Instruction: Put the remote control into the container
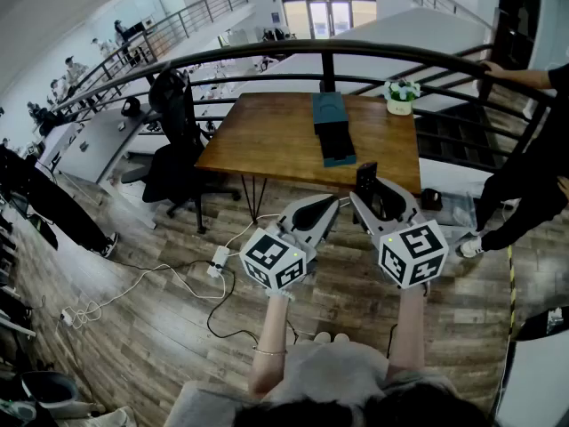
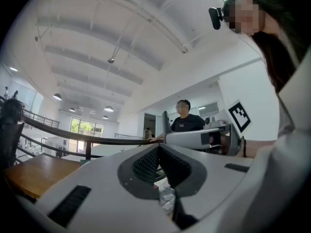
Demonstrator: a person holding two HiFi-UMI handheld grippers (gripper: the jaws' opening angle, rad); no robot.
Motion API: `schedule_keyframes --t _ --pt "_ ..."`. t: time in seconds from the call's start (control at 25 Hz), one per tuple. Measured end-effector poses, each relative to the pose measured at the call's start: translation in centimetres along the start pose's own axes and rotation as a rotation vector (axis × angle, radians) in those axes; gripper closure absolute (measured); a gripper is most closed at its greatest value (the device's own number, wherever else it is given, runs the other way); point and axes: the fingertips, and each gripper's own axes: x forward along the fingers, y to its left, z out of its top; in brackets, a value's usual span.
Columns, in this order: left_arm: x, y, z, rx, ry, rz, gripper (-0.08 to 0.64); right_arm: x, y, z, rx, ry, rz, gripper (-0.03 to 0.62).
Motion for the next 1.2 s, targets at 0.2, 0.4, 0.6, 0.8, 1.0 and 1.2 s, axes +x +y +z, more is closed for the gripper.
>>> schedule_keyframes --t 0.2,0.4,0.6,0.8,1.0,1.2 --pt "0.3 -0.2 -0.1 0.007 0.008 -0.004 0.555 -0.1 -0.1 -0.2 0.001 0.003 0.005 0.391" --pt "0.4 -0.3 -0.4 0.001 0.015 -0.006 0.556 -0.1 -0.4 -0.3 0.003 0.01 0.0 0.391" --pt "0.6 -0.4 -0.4 -0.002 0.007 -0.001 0.555 -0.4 -0.7 -0.1 0.005 0.001 -0.005 0.391" --pt "0.7 -1.0 -1.0 -0.017 0.009 0.027 0.556 -1.3 -1.5 -0.4 0.015 0.002 -0.005 0.391" --pt "-0.8 -1.2 -2.4 -0.04 0.028 0.08 0.556 -1.1 -1.3 -2.1 0.046 0.026 0.016 0.391" --pt "-1.6 -0.3 -2.6 -0.038 0.037 0.118 0.556 0.1 -0.8 -2.1 0.05 0.026 0.045 0.391"
